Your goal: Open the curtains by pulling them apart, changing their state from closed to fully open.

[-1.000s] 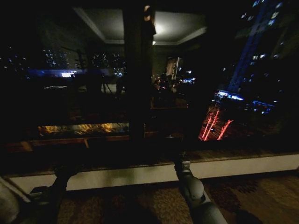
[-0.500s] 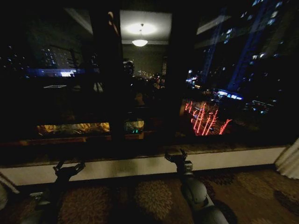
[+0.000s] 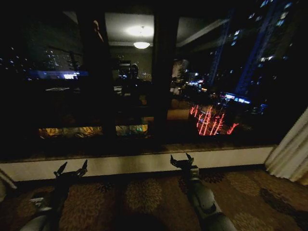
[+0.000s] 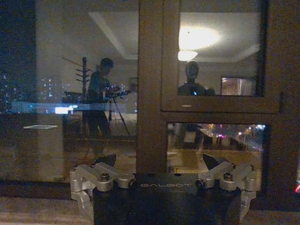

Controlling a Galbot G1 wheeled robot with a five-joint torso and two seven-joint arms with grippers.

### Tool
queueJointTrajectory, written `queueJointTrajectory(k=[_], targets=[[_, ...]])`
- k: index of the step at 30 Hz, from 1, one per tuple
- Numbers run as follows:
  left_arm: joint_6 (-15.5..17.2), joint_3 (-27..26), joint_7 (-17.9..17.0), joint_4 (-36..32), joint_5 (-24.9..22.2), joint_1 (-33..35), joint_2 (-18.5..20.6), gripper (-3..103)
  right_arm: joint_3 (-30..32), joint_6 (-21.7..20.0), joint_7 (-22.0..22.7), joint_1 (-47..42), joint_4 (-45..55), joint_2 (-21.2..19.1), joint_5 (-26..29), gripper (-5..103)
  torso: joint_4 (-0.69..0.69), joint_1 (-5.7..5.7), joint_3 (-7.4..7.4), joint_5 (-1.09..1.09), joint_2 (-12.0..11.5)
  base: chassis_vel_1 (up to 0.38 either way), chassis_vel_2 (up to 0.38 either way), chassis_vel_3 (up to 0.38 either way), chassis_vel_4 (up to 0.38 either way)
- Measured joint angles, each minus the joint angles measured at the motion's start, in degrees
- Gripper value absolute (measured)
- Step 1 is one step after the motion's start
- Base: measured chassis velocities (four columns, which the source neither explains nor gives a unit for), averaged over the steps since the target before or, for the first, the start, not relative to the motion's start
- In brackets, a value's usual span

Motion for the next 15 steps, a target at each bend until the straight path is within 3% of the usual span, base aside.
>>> queueJointTrajectory(k=[15], targets=[[-1.03, -0.18, 0.12, 1.31, -1.08, -0.13, 1.11, 100, -0.04, -0.09, -0.03, -1.78, 0.75, 0.66, -2.19, 100, 0.0, 0.01, 0.0, -0.01, 0.0, -0.009, -0.374, 0.009, 0.367]])
